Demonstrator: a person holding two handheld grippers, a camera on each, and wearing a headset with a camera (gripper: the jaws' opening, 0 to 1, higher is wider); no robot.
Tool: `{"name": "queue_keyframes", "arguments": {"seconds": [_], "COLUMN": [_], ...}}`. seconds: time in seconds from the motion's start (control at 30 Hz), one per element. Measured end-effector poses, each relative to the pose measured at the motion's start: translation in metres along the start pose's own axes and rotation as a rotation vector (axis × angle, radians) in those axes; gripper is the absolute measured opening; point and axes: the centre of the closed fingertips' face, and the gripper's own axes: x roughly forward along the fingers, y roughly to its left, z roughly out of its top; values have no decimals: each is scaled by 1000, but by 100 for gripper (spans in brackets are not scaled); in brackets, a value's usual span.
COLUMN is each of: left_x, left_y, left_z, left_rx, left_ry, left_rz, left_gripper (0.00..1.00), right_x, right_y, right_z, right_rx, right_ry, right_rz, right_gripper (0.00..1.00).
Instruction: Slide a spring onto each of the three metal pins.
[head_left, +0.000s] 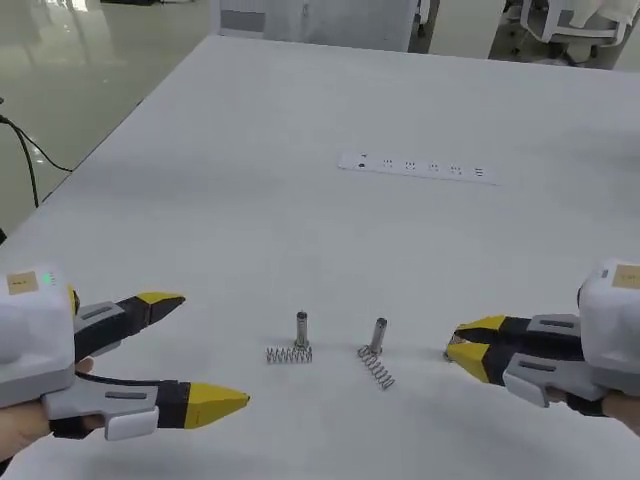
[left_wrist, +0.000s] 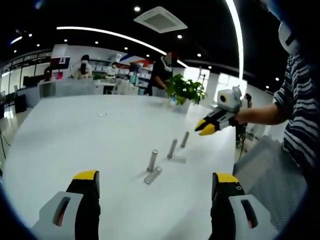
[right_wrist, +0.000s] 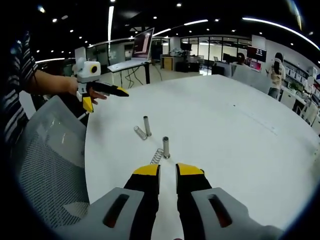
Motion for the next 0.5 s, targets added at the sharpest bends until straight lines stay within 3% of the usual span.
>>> {"name": "queue_keyframes", "arguments": {"seconds": [0.1,0.5], "left_x": [0,0], "left_y": [-1,-2], "left_z": [0,-3], "left_rx": [2,4], "left_ry": [2,11], "left_rz": [-3,-3], "left_gripper": [90,90], "right_x": [3,27], "right_y": [6,28], "right_z": [0,6], "right_rx": [28,7], "right_ry": [-1,14], "right_rz": [11,62], "right_gripper": [10,10]}}
